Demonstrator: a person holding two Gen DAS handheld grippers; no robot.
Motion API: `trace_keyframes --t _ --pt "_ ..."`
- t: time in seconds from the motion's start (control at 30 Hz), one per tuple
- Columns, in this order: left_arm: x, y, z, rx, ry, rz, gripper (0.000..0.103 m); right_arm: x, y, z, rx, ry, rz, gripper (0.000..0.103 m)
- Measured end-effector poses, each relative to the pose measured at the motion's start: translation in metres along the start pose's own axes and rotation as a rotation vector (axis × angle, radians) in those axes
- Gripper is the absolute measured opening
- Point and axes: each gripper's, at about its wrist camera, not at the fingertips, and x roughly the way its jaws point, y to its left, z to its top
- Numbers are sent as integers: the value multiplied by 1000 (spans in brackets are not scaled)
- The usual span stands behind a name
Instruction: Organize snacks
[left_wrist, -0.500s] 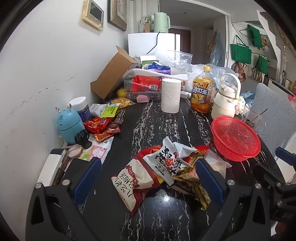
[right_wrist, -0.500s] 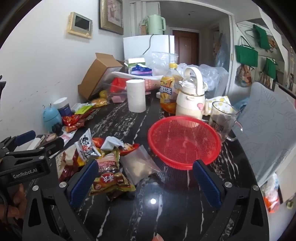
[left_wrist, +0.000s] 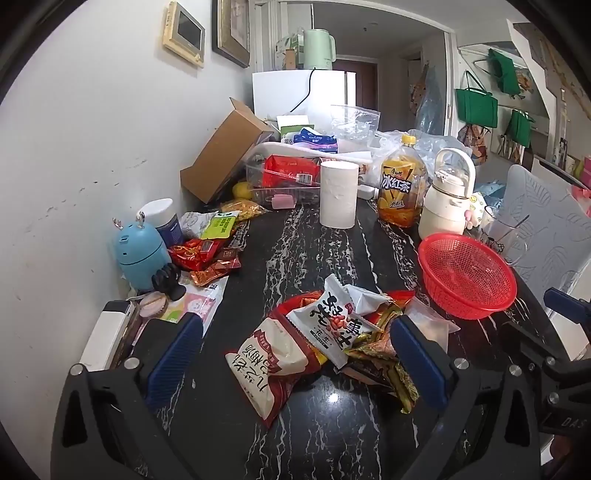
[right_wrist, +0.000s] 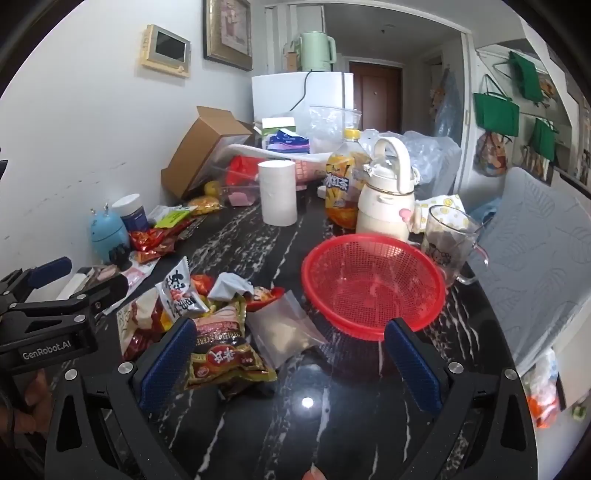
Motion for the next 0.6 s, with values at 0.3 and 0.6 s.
trace_keyframes --t 0.3,0.6 --pt "-1 3 -1 -3 16 -21 103 2 0 -1 0 0 3 103" --pt "-4 -1 -2 15 7 -18 103 2 -1 -2 7 6 2 103"
